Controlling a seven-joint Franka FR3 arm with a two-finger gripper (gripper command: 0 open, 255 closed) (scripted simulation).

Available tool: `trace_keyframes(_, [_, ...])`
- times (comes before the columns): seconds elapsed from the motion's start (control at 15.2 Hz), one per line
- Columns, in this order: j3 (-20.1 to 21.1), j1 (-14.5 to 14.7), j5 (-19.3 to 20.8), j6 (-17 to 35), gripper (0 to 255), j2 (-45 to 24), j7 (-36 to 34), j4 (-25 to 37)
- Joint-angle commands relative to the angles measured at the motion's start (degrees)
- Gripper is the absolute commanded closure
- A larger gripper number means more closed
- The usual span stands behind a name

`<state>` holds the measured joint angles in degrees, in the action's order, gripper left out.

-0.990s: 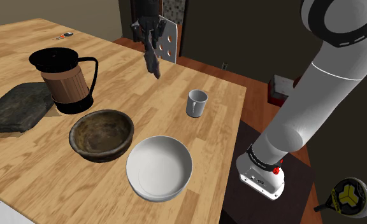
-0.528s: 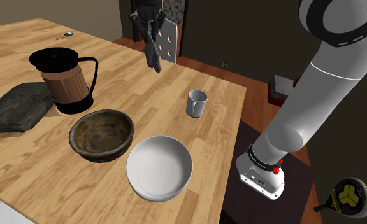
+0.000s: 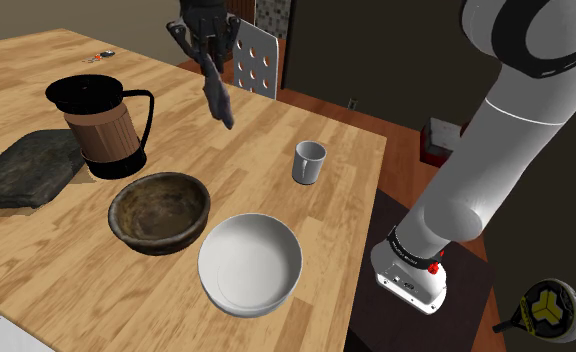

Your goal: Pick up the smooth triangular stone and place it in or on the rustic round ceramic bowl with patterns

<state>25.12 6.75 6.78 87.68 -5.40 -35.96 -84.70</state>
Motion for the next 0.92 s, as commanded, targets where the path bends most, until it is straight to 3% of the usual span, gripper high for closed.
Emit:
trace_keyframes(0.0, [1.3,1.7,0.5,-1.8,255,-1.1,-2.9,2.4])
trace_keyframes(0.46, [5.5,9.0,3.4,-6.8,255,-6.8,-13.1,11.6])
trace_keyframes(0.86, [8.0,18.6,8.4,-13.5,255,-15.8,-21.7,25.3])
